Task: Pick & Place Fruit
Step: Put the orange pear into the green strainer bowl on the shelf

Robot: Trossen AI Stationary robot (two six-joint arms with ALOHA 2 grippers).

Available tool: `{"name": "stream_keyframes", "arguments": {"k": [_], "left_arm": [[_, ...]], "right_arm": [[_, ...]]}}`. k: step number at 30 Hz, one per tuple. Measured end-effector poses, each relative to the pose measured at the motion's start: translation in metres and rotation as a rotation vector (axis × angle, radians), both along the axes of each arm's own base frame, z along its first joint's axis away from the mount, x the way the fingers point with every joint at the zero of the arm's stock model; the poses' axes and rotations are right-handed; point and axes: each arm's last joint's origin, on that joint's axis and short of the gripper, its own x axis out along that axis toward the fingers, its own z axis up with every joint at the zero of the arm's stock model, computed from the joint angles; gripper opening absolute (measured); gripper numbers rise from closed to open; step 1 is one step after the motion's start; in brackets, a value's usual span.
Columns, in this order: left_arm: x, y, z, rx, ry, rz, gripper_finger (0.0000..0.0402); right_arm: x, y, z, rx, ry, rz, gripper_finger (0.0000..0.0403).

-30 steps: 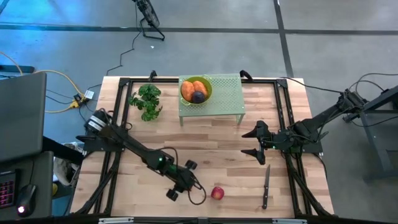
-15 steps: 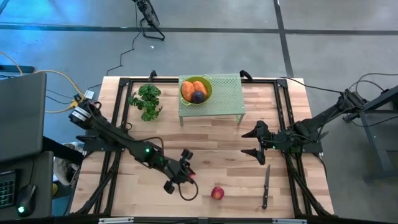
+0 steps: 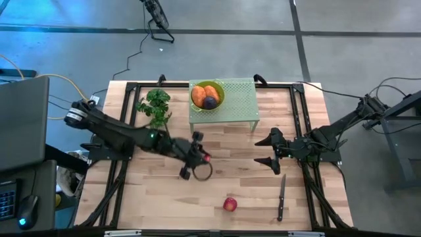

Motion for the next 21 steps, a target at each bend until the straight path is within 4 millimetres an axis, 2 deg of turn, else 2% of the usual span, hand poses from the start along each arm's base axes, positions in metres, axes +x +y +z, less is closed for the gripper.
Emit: {"name": "stream_keyframes", "arguments": {"k": [11,21], "left_arm": [[-0.004,0.057,0.025,0.046,-0.107,0.145,0.0125],[-0.001,0.095,0.053,0.081,-0.183,0.251,0.0125]], "right_arm": [[0.0,0.0,0.0,-0.006,-0.001,0.003,0.0334],[0.0,0.0,0.0,-0.007,-0.001,0.003,0.0334]]}}
